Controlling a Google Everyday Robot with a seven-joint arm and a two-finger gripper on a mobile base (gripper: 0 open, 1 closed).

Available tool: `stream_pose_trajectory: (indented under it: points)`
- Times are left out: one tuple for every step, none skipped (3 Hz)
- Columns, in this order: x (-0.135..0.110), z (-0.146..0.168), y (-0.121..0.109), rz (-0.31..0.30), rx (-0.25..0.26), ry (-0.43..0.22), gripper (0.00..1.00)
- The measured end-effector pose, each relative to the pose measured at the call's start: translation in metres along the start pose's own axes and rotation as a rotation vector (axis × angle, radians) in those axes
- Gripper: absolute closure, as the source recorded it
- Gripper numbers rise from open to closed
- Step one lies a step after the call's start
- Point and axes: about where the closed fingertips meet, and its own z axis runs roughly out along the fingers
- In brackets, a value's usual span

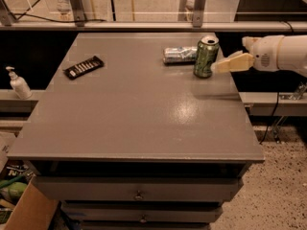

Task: Move green can near redbull can

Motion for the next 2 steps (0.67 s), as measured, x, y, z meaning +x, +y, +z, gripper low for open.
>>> stream_pose_trajectory:
  points:
    - [0.0032, -0.0499, -0.0001, -0.010, 0.006, -0.031, 0.00]
    - [0.0073, -0.0584, -0.0025, -0.005, 0.015, -0.030, 0.00]
